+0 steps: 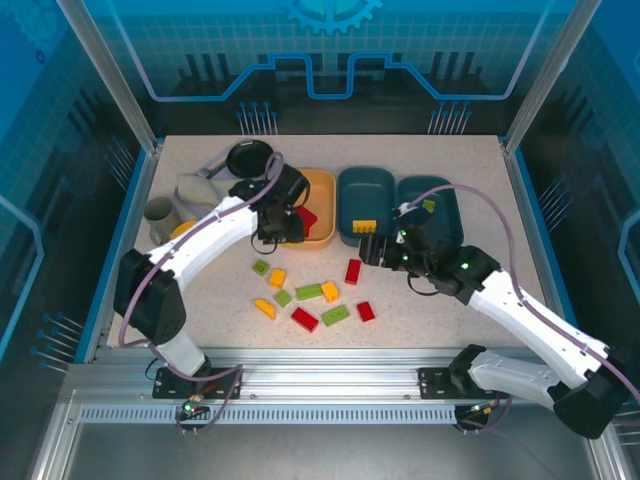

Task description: Sort the legos into containers by color

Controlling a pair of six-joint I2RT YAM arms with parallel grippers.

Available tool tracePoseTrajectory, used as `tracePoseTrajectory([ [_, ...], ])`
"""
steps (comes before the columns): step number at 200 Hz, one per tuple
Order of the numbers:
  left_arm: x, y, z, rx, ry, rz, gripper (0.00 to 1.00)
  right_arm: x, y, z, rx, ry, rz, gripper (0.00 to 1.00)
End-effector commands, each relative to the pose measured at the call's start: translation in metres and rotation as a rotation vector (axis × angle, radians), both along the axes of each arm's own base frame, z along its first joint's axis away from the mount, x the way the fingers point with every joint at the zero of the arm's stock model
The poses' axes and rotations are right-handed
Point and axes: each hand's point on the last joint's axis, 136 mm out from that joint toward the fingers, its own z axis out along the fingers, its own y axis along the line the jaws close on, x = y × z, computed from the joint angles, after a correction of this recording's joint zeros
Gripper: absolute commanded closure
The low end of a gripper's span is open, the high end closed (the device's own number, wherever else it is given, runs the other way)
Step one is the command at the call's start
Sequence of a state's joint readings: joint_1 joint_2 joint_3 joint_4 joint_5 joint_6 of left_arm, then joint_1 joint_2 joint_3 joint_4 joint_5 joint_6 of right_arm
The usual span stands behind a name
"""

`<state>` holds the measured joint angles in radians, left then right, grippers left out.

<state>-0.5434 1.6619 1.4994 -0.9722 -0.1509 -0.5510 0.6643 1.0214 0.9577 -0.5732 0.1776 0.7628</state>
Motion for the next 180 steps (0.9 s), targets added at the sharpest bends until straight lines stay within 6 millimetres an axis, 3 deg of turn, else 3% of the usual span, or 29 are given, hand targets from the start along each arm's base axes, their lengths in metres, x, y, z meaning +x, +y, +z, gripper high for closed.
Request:
tracePoseTrajectory([
  [1,0.008,-0.02,0.02,-0.07,0.009,-0.002,0.61,0.022,-0.014,0.022,0.075,-0.102,-0.131,0.2],
  [48,0.087,-0.097,0.032,-0.197,-0.072,-0.073,0.61,0.047,-0.03,0.021,0.131,-0.064,-0.224,0.2],
  [70,0.119,-0.127,0.021,-0.252,-0.083,-0.076,0.61,0.049,-0.034,0.025,0.112,-0.051,-0.219,0.2],
  [92,0.143,-0.151,-0.001,-0.285,-0.082,-0.069,0.61,0.046,-0.042,0.022,0.103,-0.021,-0.23,0.2],
  [146,0.171,-0.18,-0.065,-0.336,-0.064,-0.036,0.59,0.025,-0.055,0.01,0.098,0.023,-0.241,0.2],
  [180,0.174,-0.197,-0.082,-0.369,-0.042,-0.058,0.53,0.01,-0.062,-0.002,0.086,0.05,-0.242,0.2],
])
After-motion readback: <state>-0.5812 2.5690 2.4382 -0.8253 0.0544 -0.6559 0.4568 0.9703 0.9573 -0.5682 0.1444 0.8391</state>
